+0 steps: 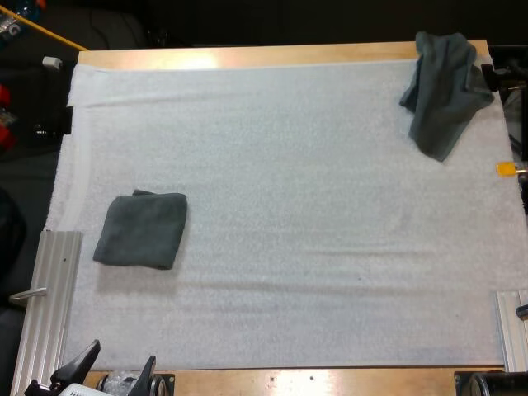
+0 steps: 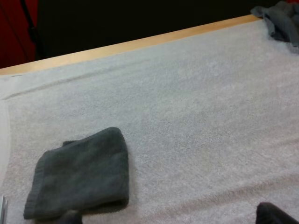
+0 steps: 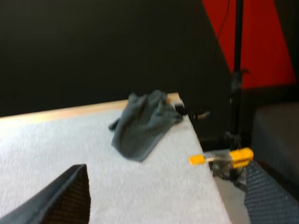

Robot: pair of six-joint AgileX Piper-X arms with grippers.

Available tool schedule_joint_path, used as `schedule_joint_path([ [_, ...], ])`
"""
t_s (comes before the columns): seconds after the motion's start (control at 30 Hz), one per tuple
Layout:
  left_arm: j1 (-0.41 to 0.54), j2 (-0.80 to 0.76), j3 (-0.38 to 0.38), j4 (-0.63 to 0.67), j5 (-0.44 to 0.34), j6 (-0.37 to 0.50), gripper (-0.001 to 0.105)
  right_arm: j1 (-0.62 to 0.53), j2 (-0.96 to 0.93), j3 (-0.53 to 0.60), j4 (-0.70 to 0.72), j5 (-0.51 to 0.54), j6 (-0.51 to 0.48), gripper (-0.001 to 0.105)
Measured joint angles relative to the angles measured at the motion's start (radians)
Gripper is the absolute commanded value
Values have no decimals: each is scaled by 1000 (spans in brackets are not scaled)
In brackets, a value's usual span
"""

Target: Pick towel from pile, fold and stack

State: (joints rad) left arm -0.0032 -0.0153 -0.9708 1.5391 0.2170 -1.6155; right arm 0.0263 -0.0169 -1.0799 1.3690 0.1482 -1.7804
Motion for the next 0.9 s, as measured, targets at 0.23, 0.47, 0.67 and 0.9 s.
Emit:
schedule_joint_path([
  [0.23, 3, 0, 0, -7, -1, 2, 68, 0, 0, 2, -2, 0, 0, 67],
  [0.47, 3, 0, 27, -160, -1, 2, 68, 0, 0, 61, -118, 2, 0, 67],
  [0.67, 3, 0, 140, -322, -1, 2, 68, 0, 0, 173, -293, 2, 0, 67],
  [0.9, 3, 2, 334, -424, -1, 2, 68, 0, 2, 333, -350, 2, 25, 67],
])
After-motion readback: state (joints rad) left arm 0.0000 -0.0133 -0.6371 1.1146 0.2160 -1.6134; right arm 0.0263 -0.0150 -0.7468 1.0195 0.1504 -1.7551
